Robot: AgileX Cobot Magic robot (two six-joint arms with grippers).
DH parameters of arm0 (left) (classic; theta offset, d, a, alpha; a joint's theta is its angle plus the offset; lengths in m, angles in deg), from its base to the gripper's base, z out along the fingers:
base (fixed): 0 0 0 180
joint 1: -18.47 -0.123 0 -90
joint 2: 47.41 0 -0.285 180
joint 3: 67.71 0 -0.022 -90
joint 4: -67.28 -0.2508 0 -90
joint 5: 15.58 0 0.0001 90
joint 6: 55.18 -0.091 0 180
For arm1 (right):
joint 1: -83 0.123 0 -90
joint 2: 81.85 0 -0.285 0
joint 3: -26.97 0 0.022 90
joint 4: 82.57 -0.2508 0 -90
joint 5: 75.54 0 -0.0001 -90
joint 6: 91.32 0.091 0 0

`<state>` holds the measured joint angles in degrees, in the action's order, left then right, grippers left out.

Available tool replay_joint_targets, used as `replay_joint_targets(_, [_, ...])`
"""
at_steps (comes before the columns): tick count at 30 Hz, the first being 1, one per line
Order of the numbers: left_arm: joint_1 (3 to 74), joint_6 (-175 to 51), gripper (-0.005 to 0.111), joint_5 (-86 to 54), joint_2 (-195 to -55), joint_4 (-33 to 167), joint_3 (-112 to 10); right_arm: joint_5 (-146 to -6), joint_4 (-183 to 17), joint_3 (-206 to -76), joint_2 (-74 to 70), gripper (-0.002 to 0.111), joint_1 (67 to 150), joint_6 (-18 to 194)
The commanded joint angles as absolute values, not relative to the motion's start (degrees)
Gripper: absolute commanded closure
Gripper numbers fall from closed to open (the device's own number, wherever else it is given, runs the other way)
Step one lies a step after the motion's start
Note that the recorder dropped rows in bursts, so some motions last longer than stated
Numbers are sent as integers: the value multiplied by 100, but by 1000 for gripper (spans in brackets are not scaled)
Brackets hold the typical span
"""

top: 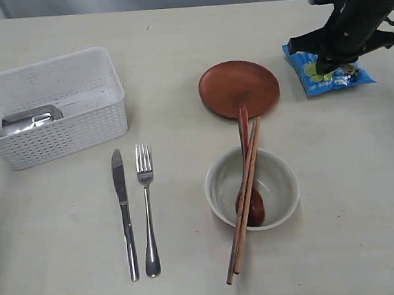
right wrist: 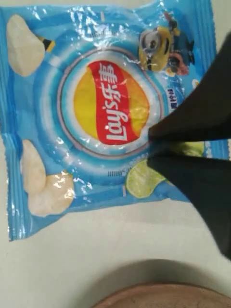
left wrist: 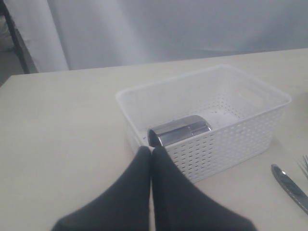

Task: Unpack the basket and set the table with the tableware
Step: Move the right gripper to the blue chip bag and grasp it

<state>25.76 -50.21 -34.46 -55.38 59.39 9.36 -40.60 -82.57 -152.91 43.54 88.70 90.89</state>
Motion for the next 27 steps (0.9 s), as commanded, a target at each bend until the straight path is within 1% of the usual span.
replay_joint_targets(1, [2601,-5029,107,-3387,-5520,5936,951,-4101,-8216,-15314,4348,109,8847,8977])
replay_joint_targets(5, [2601,-5029,107,-3387,-5520,5936,951,-4098,-8216,-15314,4254,108,8847,8933])
replay_joint_targets(7, [2601,-5029,107,-3387,-5520,5936,951,-4054,-8216,-15314,4205,99,8847,8909])
replay_joint_targets(8, [2601,-5029,107,-3387,-5520,5936,951,-4016,-8216,-15314,4192,90,8847,8909])
replay_joint_targets(9, [2601,-5029,107,-3387,-5520,5936,951,-3936,-8216,-15353,4192,79,8847,8909])
replay_joint_targets(12, [2601,-5029,107,-3387,-5520,5936,951,-3840,-8257,-15395,4217,36,8847,8909])
replay_joint_targets(14, [2601,-5029,107,-3387,-5520,5936,951,-3914,-8227,-15395,4273,16,8861,8909])
replay_joint_targets(15, [2601,-5029,107,-3387,-5520,5936,951,-3926,-8257,-15395,4302,11,8861,8909])
replay_joint_targets(17, [2601,-5029,107,-3387,-5520,5936,951,-3940,-8257,-15395,4429,9,8869,8909])
replay_joint_targets(23, [2601,-5029,107,-3387,-5520,5936,951,-4002,-8257,-15397,4741,17,8896,8909])
replay_joint_targets(26, [2601,-5029,107,-3387,-5520,5936,951,-4121,-8213,-15407,4769,29,8908,8909])
replay_joint_targets(27, [2601,-5029,107,-3387,-5520,5936,951,-4157,-8213,-15407,4769,36,8917,8909])
